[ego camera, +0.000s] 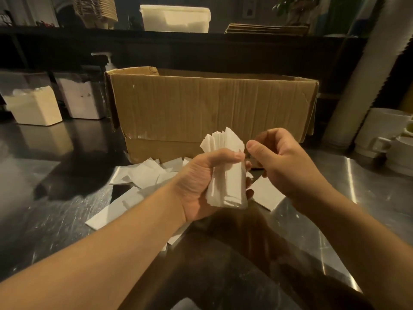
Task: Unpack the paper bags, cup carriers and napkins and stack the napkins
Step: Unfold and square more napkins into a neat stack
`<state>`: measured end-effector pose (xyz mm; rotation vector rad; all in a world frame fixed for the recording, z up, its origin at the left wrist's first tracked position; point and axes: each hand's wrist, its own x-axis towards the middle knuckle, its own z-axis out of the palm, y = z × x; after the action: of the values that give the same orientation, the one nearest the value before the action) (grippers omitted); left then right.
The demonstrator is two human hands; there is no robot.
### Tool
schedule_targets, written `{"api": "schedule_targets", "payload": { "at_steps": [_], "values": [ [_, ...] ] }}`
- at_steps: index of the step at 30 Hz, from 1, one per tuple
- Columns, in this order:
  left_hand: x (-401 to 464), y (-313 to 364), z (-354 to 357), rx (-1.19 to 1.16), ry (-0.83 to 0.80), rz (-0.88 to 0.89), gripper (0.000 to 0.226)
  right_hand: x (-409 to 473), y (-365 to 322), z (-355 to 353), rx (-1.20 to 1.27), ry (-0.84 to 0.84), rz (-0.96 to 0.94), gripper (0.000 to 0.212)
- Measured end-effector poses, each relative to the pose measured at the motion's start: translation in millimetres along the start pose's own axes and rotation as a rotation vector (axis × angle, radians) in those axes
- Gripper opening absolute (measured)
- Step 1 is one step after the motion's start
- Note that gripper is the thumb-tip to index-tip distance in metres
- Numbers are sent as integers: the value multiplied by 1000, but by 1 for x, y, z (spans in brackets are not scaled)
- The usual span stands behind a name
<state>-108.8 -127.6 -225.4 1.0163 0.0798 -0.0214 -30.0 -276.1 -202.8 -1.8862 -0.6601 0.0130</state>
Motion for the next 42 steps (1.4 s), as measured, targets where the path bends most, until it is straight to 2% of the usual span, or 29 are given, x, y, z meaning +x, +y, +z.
{"api": "schedule_targets", "payload": {
  "at_steps": [2, 3, 6, 9, 12, 15, 17, 20, 24, 27, 29, 31, 35, 38, 39, 42],
  "values": [
    [4, 2, -3, -77, -2, 55, 53, -1, -3, 0, 4, -14, 21, 31],
    [6, 3, -5, -113, -6, 81, 52, -2, -5, 0, 5, -58, 33, 41],
    [8, 4, -8, -170, -39, 154, 57, -7, -10, 3, -25, -231, 88, 71],
    [5, 3, -7, -119, -85, 174, 64, -10, -8, 10, 59, -388, 159, 81],
    [6, 1, -8, -72, -96, 177, 75, -11, -3, 11, 281, -455, 230, 74],
    [4, -2, -6, -9, -86, 176, 61, -11, -1, 7, 400, -471, 209, 61],
    [1, -2, -2, 52, -98, 194, 49, -10, -3, -1, 337, -420, 150, 57],
    [3, -2, -3, 289, -39, 329, 32, -12, -6, -19, 118, -345, 44, 56],
    [0, -8, -2, 523, 29, 309, 51, -30, 5, -50, 9, -241, 4, 47],
    [-1, -17, -2, 852, 1, 248, 50, -43, 25, -60, -32, -173, 25, 48],
    [0, -20, 0, 1045, -23, 194, 51, -49, 40, -59, -51, -172, 50, 46],
    [0, -21, 3, 1147, -29, 135, 56, -52, 48, -58, -64, -229, 72, 54],
    [2, -19, 2, 1205, -27, 105, 75, -51, 55, -61, -93, -332, 35, 85],
    [1, -22, 4, 1197, -75, 92, 87, -49, 58, -62, -107, -377, 18, 97],
    [2, -23, 4, 1200, -75, 97, 87, -48, 59, -63, -90, -360, 8, 92],
    [4, -23, 3, 1137, -21, 115, 80, -47, 57, -68, -47, -295, 9, 60]
  ]
}}
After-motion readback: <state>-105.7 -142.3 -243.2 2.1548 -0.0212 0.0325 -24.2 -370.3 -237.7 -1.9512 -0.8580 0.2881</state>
